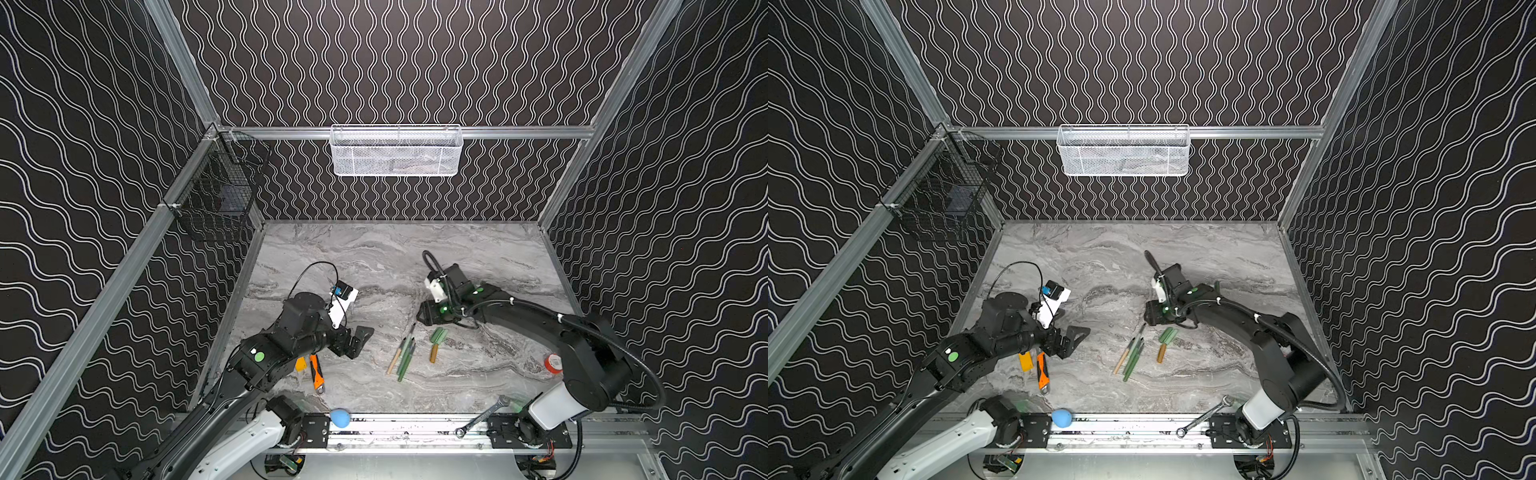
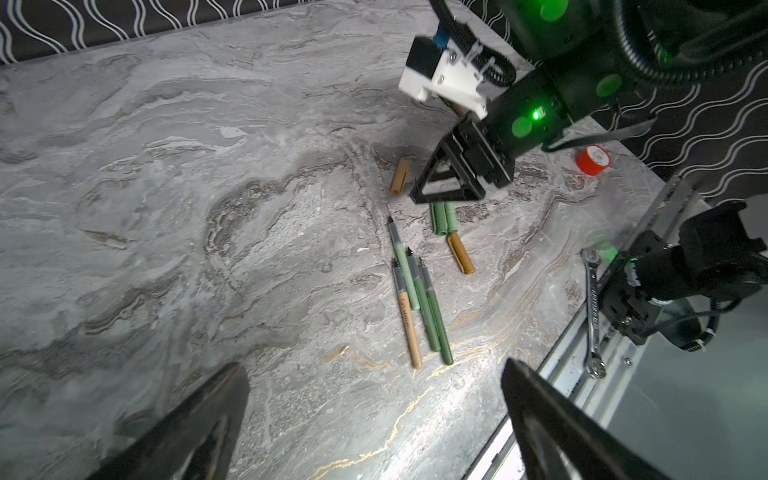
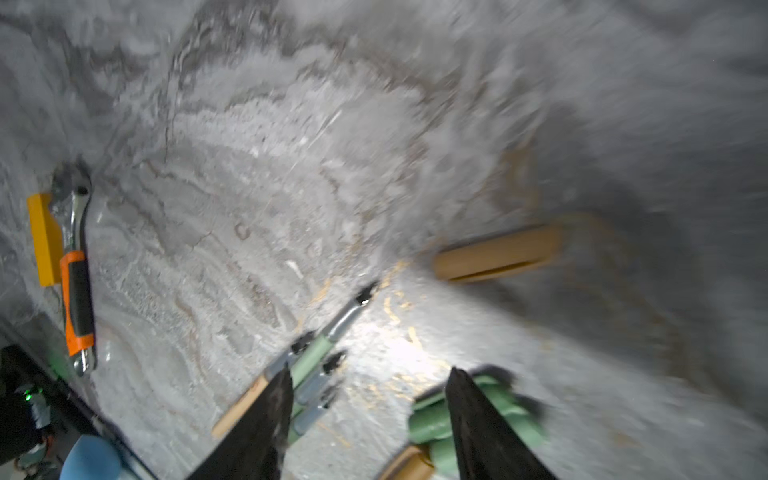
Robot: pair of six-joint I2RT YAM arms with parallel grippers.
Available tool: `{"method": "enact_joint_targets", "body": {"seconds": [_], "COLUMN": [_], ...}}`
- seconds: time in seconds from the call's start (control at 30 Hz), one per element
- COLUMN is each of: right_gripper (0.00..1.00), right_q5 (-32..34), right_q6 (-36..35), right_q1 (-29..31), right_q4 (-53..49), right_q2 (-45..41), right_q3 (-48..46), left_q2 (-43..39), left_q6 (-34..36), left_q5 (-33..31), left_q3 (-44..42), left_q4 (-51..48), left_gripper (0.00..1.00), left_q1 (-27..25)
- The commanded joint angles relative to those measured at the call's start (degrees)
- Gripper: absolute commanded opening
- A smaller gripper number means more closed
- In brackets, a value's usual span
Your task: Insert the pens into the pen caps
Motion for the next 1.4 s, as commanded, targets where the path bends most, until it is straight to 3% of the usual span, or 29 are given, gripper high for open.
{"method": "enact_joint_targets", "body": {"seconds": [0.0, 0.23, 0.7, 1.37], "right_gripper": [0.62, 0.56, 0.38, 0.22], "right_q5": [-0.23, 5.87, 10.12, 9.77], "right_q6": [3.84, 8.25, 10.42, 13.98], "right_q1": [2.73, 6.17, 7.64, 8.12], "right_q4": [1.60, -0.11, -2.28, -2.15], "right_q2": [2.95, 8.40, 13.86, 15.34], "right_q3": [1.57, 4.44, 7.74, 9.04], "left_q2": [-0.81, -2.84, -4.82, -6.46], "left_q6": [-0.37, -0.35, 0.16, 0.27], "left_q5": [-3.34, -4.28, -4.76, -4.64], "left_q3": [0.44, 0.16, 0.04, -0.08], "left_q4": [0.26, 0.03, 0.07, 0.32], "left_gripper": [0.99, 0.99, 0.98, 0.99], "left_q1": [0.16, 0.19, 0.15, 0.11]}}
